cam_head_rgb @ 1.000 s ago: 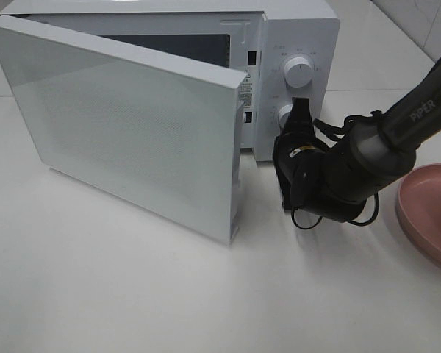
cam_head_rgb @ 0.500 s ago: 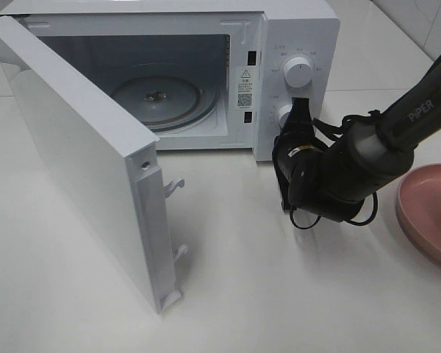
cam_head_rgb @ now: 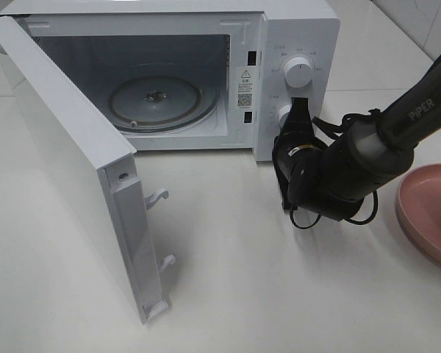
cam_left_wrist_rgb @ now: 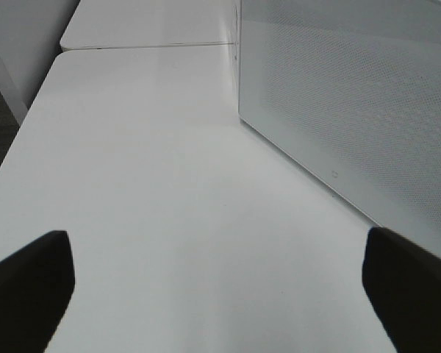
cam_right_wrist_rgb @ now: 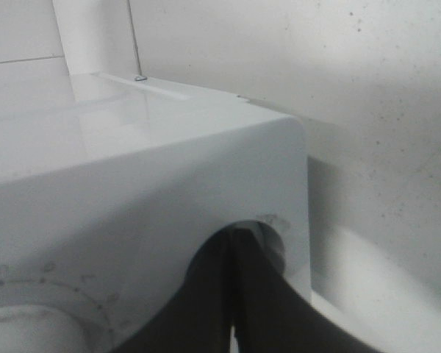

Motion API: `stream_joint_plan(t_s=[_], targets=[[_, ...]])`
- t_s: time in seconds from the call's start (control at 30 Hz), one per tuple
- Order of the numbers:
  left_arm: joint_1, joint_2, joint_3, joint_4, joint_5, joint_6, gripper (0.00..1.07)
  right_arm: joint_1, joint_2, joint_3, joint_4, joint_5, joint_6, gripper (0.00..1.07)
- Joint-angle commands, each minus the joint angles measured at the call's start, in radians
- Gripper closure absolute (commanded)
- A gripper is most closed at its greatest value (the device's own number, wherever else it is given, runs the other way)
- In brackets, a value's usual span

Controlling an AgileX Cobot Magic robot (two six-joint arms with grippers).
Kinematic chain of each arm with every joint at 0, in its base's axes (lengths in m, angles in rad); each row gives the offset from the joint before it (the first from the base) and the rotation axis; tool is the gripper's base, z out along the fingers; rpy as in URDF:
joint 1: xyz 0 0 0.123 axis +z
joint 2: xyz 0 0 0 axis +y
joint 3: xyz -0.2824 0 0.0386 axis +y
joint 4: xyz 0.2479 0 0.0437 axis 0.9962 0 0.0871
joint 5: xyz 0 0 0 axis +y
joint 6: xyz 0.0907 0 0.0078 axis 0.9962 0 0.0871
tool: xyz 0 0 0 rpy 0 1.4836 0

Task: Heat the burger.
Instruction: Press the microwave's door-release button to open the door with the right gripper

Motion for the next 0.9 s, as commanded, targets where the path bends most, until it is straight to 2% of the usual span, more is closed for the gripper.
stream_joint_plan(t_s=[0.03,0.37,0.53,0.73,0.9], targets=[[0.001,-0.022,0.002,0.003,-0.003,-0.003,0.07,-0.048,-0.032,-0.087,-0.092,-0.217,-0.012,1.07],[0.001,-0.022,0.002,0.003,-0.003,-0.003,0.07,-0.04,-0.069,-0.026,-0.107,-0.053,-0.01,1.07],[0.001,-0.022,0.002,0.003,-0.003,-0.003,0.07,-0.04,-0.095,0.027,-0.198,0.023,0.052,1.07],[0.001,-0.022,0.002,0.003,-0.003,-0.003,0.07,-0.04,-0.124,0.061,-0.203,0.057,0.051,1.07],[0.001,-0.022,0.002,0.003,-0.003,-0.003,0.07,-0.04,-0.166,0.111,-0.256,0.095,0.052,1.07]])
